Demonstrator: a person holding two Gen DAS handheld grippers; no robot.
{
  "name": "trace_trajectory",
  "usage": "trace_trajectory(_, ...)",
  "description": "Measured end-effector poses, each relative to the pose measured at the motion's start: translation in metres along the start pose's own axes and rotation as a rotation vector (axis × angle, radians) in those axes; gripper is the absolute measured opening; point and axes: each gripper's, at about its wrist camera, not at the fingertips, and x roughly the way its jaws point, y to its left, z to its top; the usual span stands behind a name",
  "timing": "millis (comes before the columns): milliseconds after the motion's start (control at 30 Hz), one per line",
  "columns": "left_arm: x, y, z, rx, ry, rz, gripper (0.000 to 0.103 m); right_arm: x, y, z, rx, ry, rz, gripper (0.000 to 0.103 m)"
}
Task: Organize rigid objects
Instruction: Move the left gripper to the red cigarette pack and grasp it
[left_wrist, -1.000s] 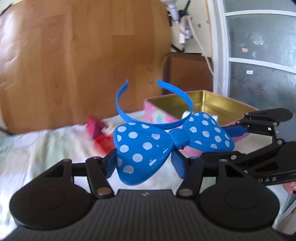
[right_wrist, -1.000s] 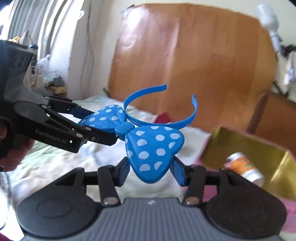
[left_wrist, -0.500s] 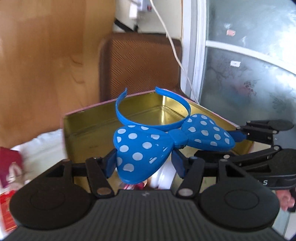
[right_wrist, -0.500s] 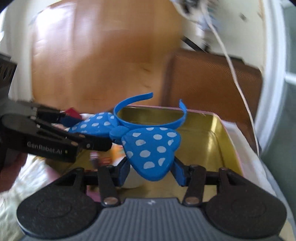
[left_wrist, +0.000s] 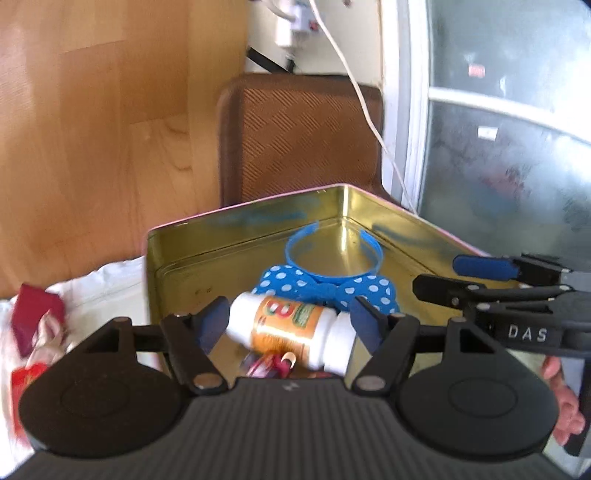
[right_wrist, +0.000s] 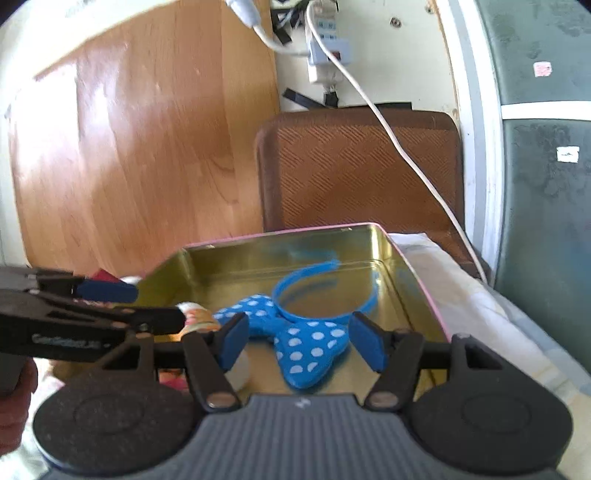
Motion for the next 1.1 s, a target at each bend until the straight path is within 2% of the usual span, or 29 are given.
trace_trajectory(133, -0.037, 0.030, -0.018, -0.080, -0.037, 0.020, 0.074, -0.018, 0.019, -0.003, 0.015, -0.048, 0.047, 0.061)
trace_trajectory(233, -0.070, 0.056, -0.039, -0.162, -0.070, 0.069, 0.075, -0.030, 0.039, -0.005, -0.010, -0.075, 0.083, 0.061)
trace_trajectory(367, -0.102, 0.099, -0.074, -0.233, -0.058, 0.200, 0.080, -0.036, 0.072, -0.003, -0.050, -0.070, 0.173, 0.061)
trace_trajectory(500, -0.113, 0.144, -0.106, -0.257, 0.011, 0.395, 0.080, -0.032, 0.116, -0.005, -0.125, -0.035, 0.264, 0.061)
trace_trajectory(633, -0.119, 0.181, -0.128, -0.294, 0.033, 0.512, 0.080, -0.022, 0.168, -0.013, -0.220, 0.024, 0.353, 0.061)
trace_trajectory(667, -0.121, 0.190, -0.133, -0.321, 0.039, 0.524, 0.079, -0.018, 0.181, -0.016, -0.245, 0.044, 0.372, 0.060)
trace_trajectory(700, -0.123, 0.199, -0.136, -0.379, 0.041, 0.496, 0.078, -0.013, 0.194, -0.019, -0.272, 0.063, 0.387, 0.059)
trace_trajectory(800, -0.134, 0.213, -0.140, -0.471, -0.023, 0.478, 0.079, 0.013, 0.230, -0.026, -0.334, 0.130, 0.405, 0.052)
trace_trajectory(967, -0.145, 0.211, -0.145, -0.523, -0.093, 0.482, 0.079, 0.069, 0.281, -0.018, -0.372, 0.213, 0.388, 0.052)
trace_trajectory(1100, -0.144, 0.214, -0.145, -0.531, -0.115, 0.485, 0.079, 0.115, 0.301, -0.017, -0.378, 0.305, 0.349, 0.056)
